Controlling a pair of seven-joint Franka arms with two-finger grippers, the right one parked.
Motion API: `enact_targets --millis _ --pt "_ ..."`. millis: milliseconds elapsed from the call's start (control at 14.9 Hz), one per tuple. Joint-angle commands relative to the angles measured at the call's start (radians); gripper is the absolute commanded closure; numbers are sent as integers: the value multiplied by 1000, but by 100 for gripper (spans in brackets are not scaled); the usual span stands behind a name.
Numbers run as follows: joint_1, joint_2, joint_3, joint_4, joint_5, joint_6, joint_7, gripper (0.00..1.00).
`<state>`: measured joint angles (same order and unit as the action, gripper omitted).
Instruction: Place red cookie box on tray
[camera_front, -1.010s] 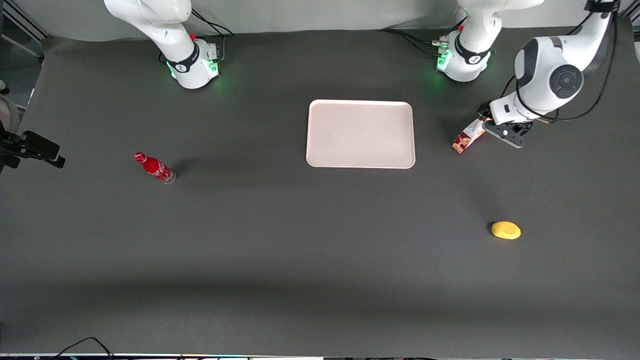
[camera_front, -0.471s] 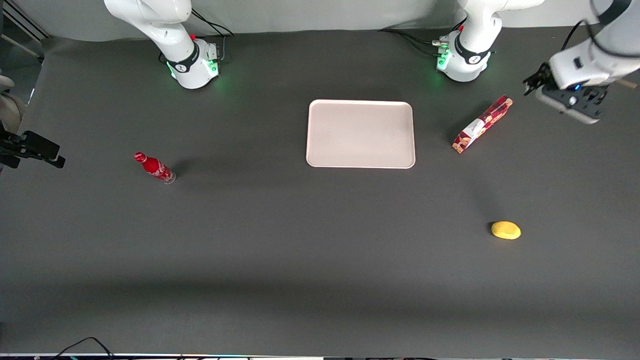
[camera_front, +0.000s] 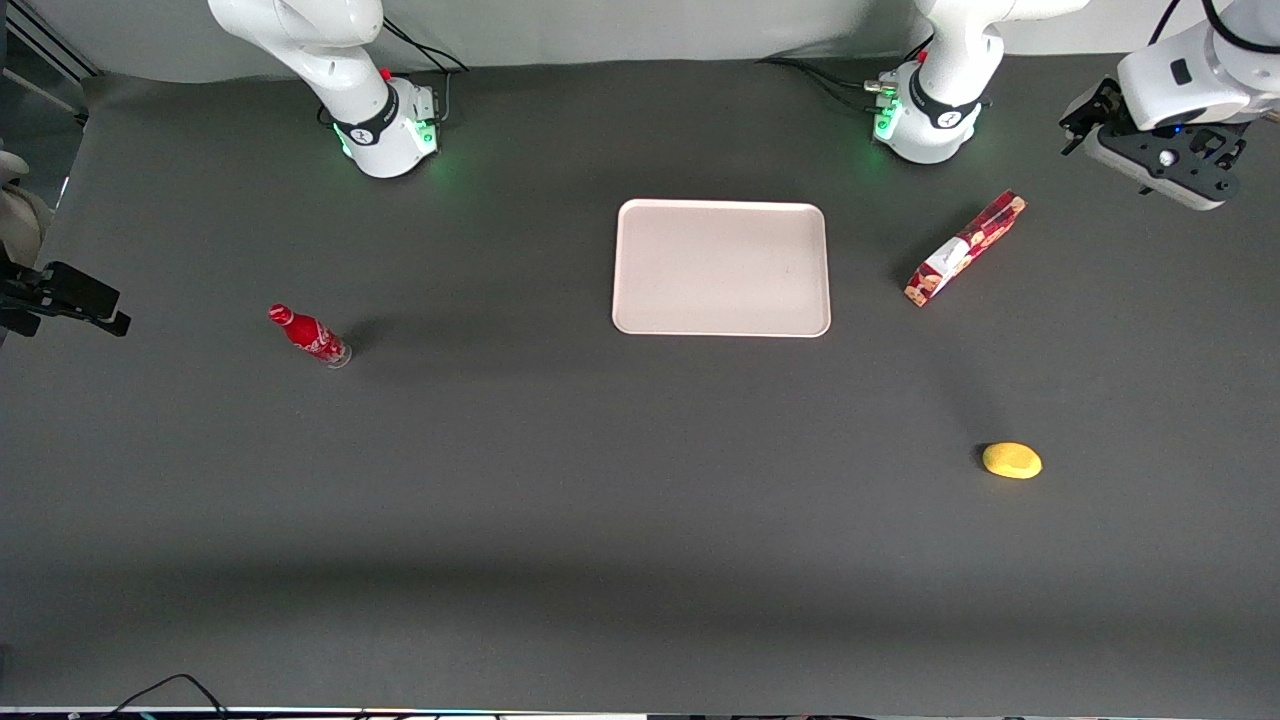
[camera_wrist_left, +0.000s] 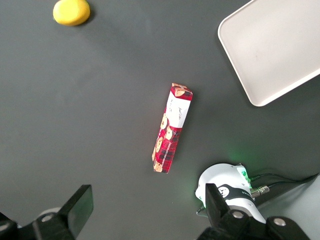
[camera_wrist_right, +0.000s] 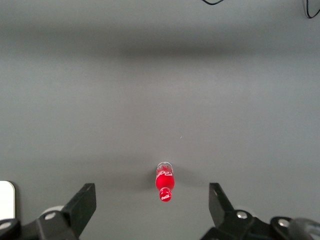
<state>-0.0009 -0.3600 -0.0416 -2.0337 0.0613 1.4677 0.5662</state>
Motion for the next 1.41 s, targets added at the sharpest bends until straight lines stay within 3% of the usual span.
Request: enact_targets --millis 0,269,538,808,1346 --pt "-2 12 9 -95 15 89 15 0" --pt "5 -8 32 -334 17 308 82 0" --pt "12 -10 150 -604 18 632 257 0" --pt "15 -34 172 -805 20 804 305 0" --pt "4 -19 177 -922 20 896 307 0"
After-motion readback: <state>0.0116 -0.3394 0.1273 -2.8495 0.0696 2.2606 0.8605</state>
